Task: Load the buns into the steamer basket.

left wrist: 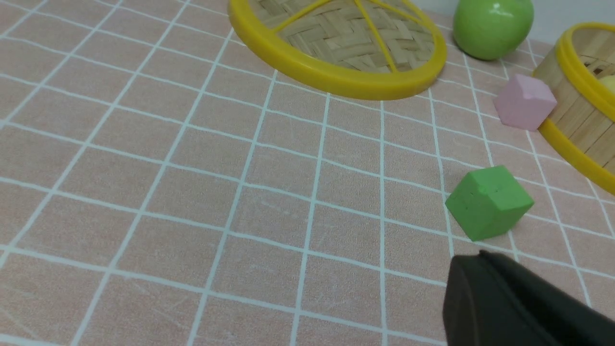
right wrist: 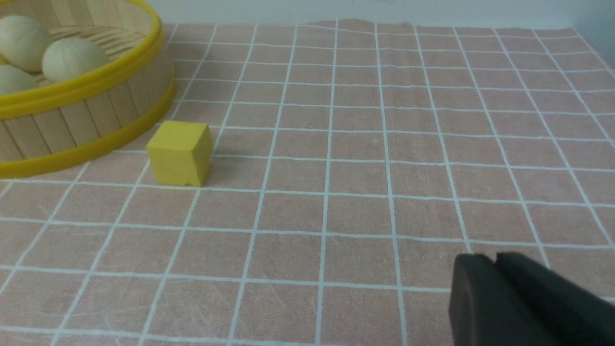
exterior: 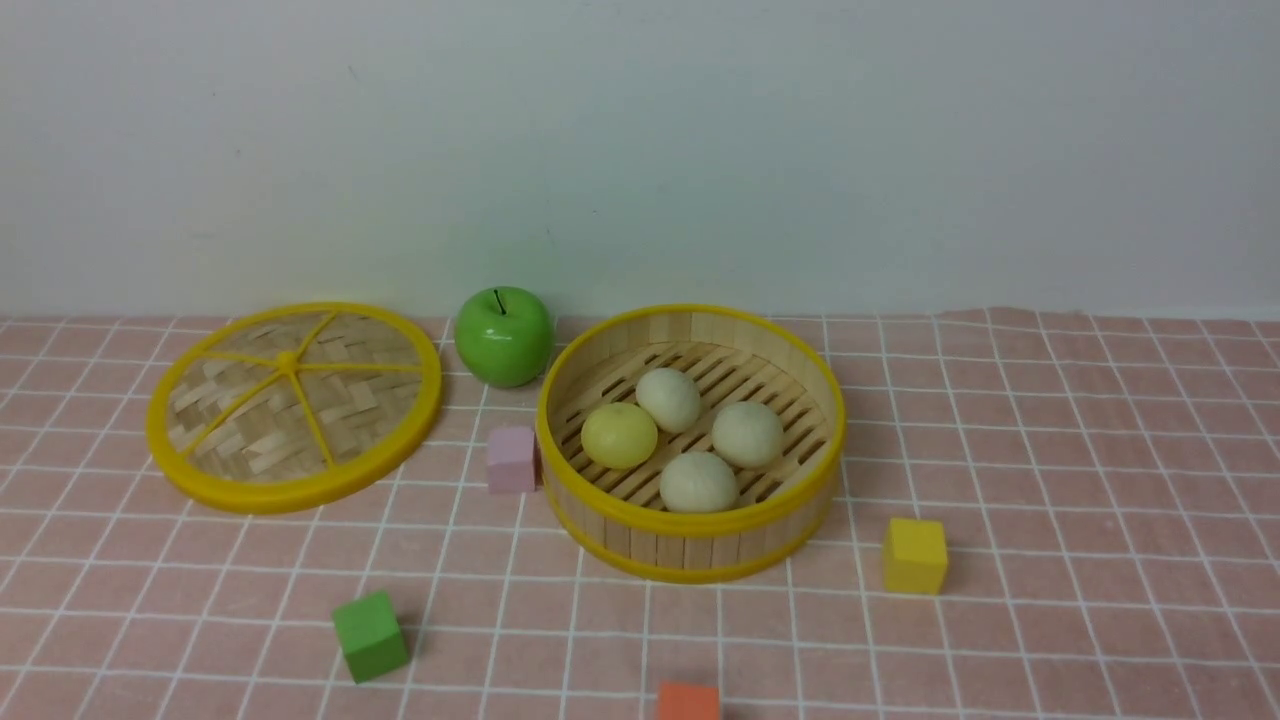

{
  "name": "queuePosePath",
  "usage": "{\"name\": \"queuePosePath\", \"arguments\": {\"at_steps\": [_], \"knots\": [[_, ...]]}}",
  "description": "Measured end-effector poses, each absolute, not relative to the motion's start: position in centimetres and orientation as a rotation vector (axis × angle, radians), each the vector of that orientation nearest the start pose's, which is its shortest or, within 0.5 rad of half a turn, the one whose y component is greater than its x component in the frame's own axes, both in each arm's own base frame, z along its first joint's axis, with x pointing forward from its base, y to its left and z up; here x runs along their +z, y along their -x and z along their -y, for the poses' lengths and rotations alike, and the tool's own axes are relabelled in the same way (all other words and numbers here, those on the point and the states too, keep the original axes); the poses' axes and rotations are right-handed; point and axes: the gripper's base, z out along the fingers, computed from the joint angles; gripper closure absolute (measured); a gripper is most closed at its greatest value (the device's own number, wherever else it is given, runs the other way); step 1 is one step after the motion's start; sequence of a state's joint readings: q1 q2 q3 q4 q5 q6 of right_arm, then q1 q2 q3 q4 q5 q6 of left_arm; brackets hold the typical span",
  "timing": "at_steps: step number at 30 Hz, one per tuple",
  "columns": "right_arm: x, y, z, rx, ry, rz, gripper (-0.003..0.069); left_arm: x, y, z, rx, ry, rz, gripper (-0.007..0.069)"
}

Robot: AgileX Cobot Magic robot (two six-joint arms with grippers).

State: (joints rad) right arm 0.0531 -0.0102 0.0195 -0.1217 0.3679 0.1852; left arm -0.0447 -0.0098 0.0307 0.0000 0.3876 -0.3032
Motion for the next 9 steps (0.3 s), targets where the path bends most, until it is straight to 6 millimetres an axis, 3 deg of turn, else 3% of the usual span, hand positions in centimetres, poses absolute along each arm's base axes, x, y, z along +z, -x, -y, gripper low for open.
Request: {"name": "queuePosePath", "arguments": {"at_steps": [9], "knots": [[17.43,-5.28,0.12,0.046,-0.048,-1.858,0.0581,16.86,-5.22,0.23,-0.237,0.245,-1.883,0.0615]]}}
